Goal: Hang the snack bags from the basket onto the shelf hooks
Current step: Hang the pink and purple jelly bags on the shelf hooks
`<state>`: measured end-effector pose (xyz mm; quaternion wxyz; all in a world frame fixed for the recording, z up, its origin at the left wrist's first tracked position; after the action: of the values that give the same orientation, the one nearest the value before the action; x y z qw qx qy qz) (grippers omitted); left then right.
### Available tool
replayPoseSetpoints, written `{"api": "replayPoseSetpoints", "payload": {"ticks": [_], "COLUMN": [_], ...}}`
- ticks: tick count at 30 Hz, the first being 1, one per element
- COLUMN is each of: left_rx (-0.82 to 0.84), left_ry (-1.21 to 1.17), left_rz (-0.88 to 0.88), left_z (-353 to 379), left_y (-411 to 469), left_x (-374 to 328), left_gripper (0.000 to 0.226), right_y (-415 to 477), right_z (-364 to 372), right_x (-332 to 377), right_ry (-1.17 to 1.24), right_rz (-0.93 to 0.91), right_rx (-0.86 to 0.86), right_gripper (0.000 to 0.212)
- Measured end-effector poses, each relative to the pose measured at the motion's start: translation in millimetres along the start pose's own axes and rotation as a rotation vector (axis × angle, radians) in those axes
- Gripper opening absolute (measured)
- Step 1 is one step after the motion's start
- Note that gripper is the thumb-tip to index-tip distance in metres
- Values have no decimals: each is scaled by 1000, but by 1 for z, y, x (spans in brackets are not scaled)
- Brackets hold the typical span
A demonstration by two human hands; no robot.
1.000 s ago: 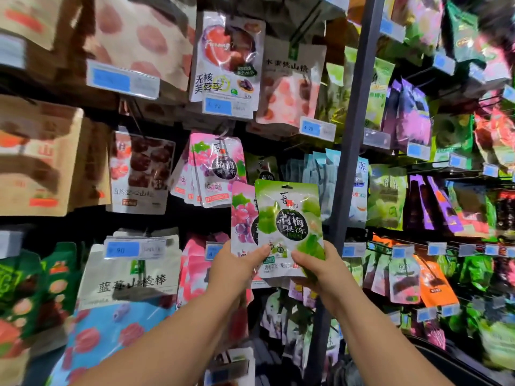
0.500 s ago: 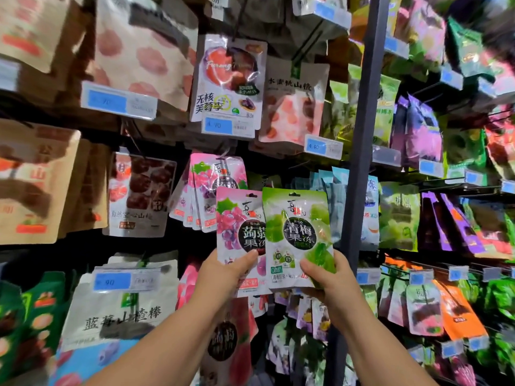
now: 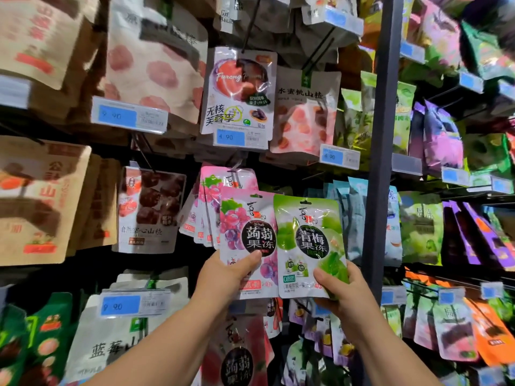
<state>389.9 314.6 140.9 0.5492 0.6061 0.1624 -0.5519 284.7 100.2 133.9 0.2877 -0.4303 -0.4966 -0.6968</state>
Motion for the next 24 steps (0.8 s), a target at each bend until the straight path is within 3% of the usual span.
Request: {"api": "replayPoseSetpoints", "payload": {"ticks": [6, 13, 18, 24], "left_rx": [-18, -6, 17, 3], "left_ry": [34, 73, 102, 46], "left_rz": [45, 80, 113, 84], "left_z": [-13, -20, -19, -22], "left_y": [17, 28, 30, 38], "left_x": [-25, -47, -62, -63], "left_gripper": [33, 6, 15, 7], "right_y": [13, 20, 21, 22], "right_z": [20, 31, 38, 41], "right_x": [12, 29, 37, 36], "right_ry": [30, 20, 14, 9], "right_rz": [-41, -79, -107, -104], "right_rx": [61, 78, 110, 111], "right_gripper": [36, 58, 47, 48]}}
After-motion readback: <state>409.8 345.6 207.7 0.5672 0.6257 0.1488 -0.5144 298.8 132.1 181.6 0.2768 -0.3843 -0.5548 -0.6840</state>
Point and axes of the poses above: each hand's wrist, its own y-axis towards the middle knuckle, its own z-axis out of the palm, x = y × z, the point moved 9 cm from there along y, towards the middle knuckle, and after that the axes turned 7 degrees about x, right-handed, at the moved point
